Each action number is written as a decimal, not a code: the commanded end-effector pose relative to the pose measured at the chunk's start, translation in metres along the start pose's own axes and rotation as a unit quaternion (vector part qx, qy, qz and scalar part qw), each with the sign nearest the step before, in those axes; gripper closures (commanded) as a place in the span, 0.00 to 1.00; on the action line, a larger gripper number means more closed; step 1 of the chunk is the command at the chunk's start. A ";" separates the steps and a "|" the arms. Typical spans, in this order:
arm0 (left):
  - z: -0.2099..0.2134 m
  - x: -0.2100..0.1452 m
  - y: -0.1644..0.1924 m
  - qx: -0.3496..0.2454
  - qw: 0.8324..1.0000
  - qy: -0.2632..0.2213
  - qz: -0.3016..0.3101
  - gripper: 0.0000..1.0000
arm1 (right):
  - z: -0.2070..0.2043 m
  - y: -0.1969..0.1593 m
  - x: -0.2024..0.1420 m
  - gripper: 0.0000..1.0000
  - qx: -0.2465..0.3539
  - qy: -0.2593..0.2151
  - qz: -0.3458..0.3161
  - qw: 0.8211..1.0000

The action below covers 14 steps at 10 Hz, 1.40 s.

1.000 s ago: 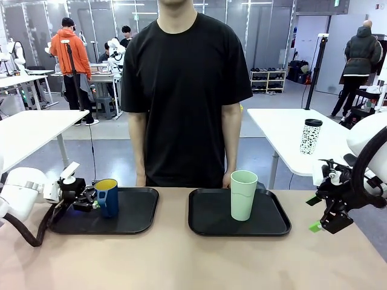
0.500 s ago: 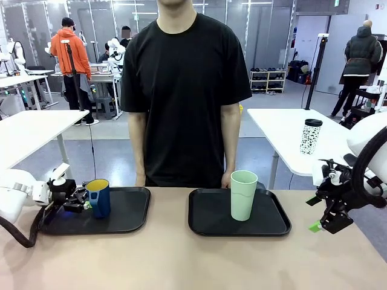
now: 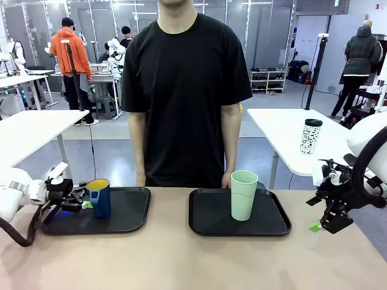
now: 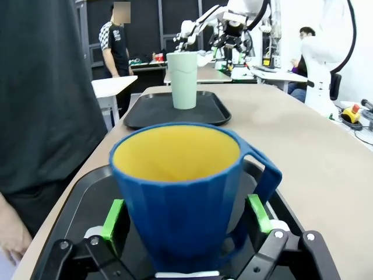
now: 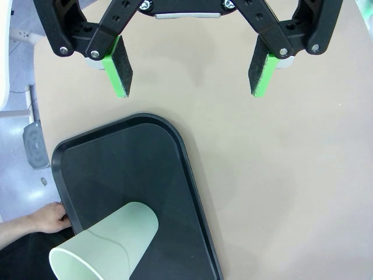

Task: Sort and store the cups by type.
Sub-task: Pick up the Handle plastic cup and place it into the empty Flat Tray.

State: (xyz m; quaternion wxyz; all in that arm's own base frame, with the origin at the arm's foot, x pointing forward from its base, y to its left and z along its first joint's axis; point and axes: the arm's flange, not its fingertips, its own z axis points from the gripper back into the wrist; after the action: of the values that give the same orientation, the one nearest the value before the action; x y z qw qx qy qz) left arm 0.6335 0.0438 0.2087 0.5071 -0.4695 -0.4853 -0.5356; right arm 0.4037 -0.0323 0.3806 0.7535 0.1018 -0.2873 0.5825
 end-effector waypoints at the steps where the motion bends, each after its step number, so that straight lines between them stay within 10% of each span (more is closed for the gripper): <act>1: 0.003 0.007 -0.009 0.015 1.000 0.019 0.013 0.00 | -0.001 0.000 0.000 0.00 -0.005 0.004 0.001 1.000; 14: 0.075 0.094 -0.109 0.172 0.975 0.136 0.026 0.00 | -0.001 0.000 0.000 0.00 -0.005 0.004 0.001 1.000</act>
State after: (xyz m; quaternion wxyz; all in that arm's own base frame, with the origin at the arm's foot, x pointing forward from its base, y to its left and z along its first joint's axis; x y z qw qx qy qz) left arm 0.5342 0.1250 0.2946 0.6379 -0.3244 -0.4728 -0.5142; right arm 0.4037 -0.0323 0.3805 0.7535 0.1019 -0.2872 0.5825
